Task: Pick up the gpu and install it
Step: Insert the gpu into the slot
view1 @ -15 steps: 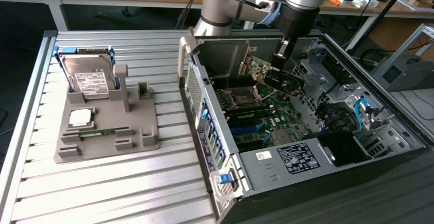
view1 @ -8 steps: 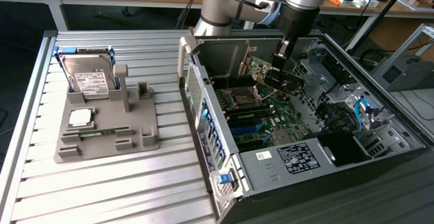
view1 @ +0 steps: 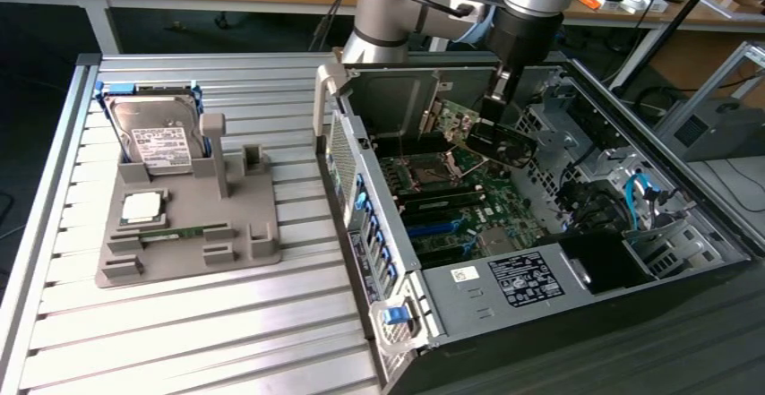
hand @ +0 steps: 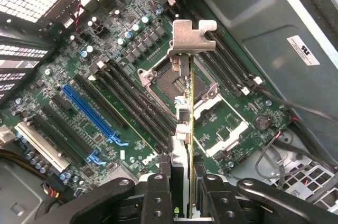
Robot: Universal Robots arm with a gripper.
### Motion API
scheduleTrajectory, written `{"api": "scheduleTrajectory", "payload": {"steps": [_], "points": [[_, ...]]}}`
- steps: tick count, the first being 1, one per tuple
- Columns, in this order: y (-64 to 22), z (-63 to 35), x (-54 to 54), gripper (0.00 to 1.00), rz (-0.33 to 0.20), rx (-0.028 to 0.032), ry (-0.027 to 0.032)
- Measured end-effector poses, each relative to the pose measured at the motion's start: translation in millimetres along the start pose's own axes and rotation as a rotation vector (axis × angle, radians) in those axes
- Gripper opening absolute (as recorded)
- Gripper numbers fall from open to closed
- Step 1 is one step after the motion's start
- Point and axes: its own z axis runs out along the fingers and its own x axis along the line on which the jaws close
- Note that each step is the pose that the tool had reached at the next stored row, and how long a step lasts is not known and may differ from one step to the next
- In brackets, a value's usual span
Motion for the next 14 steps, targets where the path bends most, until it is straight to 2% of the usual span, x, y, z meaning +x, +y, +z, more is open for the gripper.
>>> {"api": "scheduleTrajectory", "payload": {"steps": [14], "points": [[0.0, 0.0, 0.0, 0.27, -0.038, -0.0001, -0.0034]]}}
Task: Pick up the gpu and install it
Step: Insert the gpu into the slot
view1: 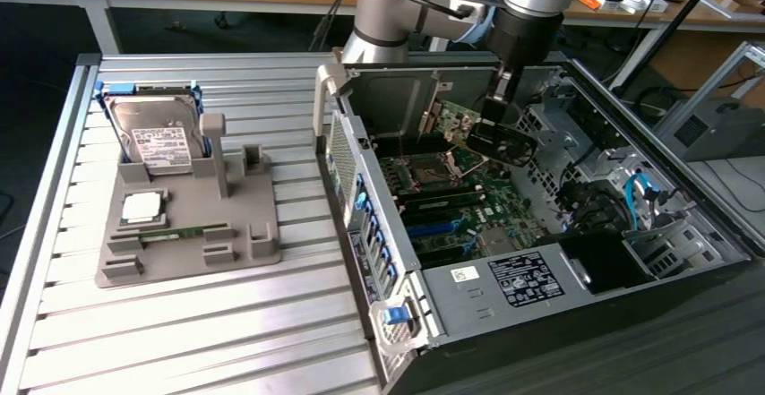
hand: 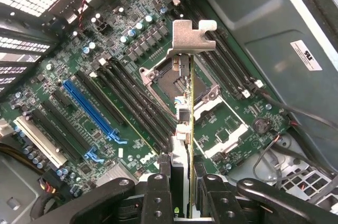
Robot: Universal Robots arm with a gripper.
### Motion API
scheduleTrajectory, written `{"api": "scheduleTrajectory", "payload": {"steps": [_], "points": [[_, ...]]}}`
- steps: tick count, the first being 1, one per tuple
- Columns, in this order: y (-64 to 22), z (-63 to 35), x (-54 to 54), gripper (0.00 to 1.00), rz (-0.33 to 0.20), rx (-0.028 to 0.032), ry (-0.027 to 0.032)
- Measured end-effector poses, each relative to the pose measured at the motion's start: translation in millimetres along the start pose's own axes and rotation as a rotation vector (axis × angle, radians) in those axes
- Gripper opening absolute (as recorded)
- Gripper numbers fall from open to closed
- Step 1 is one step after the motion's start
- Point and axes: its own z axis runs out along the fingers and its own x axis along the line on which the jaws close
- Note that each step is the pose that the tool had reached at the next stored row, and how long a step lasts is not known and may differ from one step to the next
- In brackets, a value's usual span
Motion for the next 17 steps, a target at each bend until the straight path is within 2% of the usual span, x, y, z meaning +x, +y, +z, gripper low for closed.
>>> {"api": "scheduleTrajectory", "payload": {"steps": [17], "points": [[0.0, 0.0, 0.0, 0.27, -0.044, -0.0001, -0.004]]}}
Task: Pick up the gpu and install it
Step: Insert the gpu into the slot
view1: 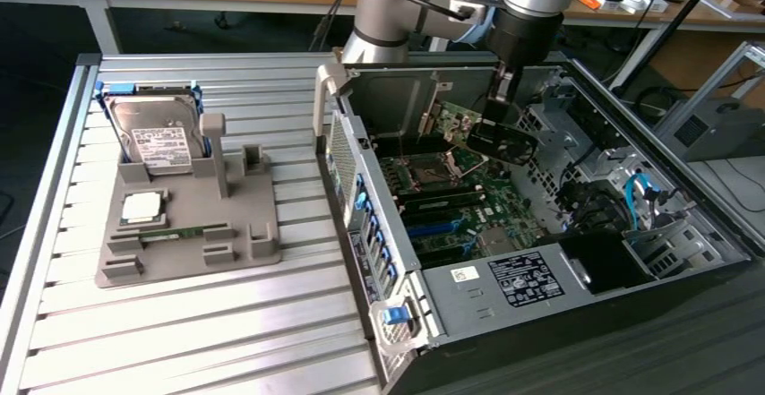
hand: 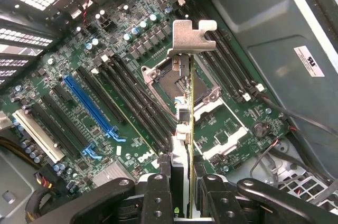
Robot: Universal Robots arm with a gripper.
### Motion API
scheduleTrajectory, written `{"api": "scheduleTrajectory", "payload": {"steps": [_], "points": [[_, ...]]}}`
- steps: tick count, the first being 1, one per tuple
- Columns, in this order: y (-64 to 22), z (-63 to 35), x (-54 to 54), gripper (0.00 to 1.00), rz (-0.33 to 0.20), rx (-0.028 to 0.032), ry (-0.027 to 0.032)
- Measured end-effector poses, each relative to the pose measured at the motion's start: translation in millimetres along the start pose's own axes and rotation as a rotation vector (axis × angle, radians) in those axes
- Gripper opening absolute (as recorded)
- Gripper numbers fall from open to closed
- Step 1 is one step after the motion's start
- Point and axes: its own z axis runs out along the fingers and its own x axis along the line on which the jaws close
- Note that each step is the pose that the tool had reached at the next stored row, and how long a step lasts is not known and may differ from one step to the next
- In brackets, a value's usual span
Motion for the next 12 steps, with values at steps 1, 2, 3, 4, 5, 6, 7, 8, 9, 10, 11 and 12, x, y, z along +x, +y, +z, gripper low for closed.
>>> {"api": "scheduleTrajectory", "payload": {"steps": [1, 2, 3, 4, 5, 6, 7, 8, 9, 10, 11, 12], "points": [[0.0, 0.0, 0.0, 0.27, -0.005, 0.0, -0.0005], [0.0, 0.0, 0.0, 0.27, -0.008, -0.0001, -0.0008], [0.0, 0.0, 0.0, 0.27, -0.015, -0.0001, -0.0013], [0.0, 0.0, 0.0, 0.27, -0.017, -0.0001, -0.0017], [0.0, 0.0, 0.0, 0.27, -0.021, -0.0001, -0.002], [0.0, 0.0, 0.0, 0.27, -0.026, -0.0001, -0.0024], [0.0, 0.0, 0.0, 0.27, -0.031, -0.0002, -0.0028], [0.0, 0.0, 0.0, 0.27, -0.033, -0.0001, -0.0031], [0.0, 0.0, 0.0, 0.27, -0.039, -0.0002, -0.0036], [0.0, 0.0, 0.0, 0.27, -0.047, -0.0001, -0.0042], [0.0, 0.0, 0.0, 0.27, -0.051, -0.0001, -0.0046], [0.0, 0.0, 0.0, 0.27, -0.053, -0.0002, -0.0048]]}}
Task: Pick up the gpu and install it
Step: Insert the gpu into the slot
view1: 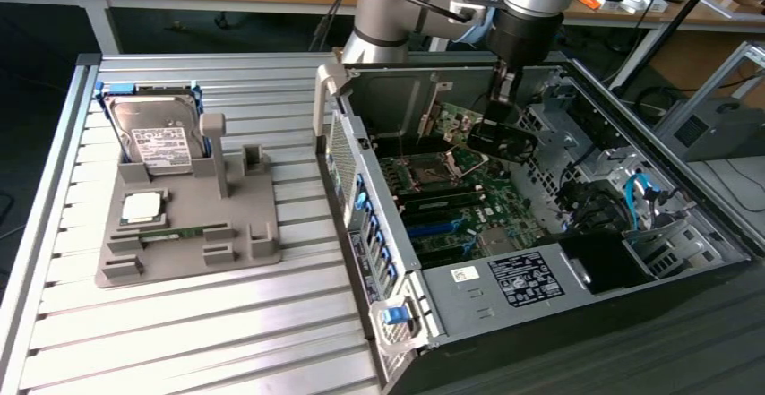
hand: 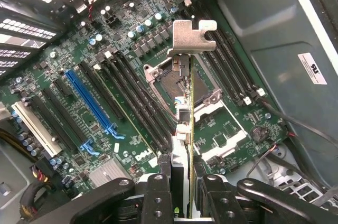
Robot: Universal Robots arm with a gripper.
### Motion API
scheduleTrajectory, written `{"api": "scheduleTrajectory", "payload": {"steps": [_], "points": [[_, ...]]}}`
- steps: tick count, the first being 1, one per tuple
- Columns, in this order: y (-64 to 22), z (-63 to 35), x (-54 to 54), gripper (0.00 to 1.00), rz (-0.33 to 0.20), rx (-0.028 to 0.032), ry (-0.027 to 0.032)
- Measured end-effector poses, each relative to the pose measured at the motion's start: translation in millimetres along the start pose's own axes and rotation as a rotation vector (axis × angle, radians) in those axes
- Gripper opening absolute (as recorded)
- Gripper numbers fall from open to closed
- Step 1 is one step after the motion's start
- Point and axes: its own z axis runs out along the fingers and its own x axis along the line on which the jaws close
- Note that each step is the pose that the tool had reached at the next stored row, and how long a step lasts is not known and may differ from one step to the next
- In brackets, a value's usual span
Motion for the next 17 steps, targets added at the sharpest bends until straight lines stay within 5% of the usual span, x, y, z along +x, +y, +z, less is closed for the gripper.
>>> {"api": "scheduleTrajectory", "payload": {"steps": [17], "points": [[0.0, 0.0, 0.0, 0.27, -0.047, -0.0001, -0.0043]]}}
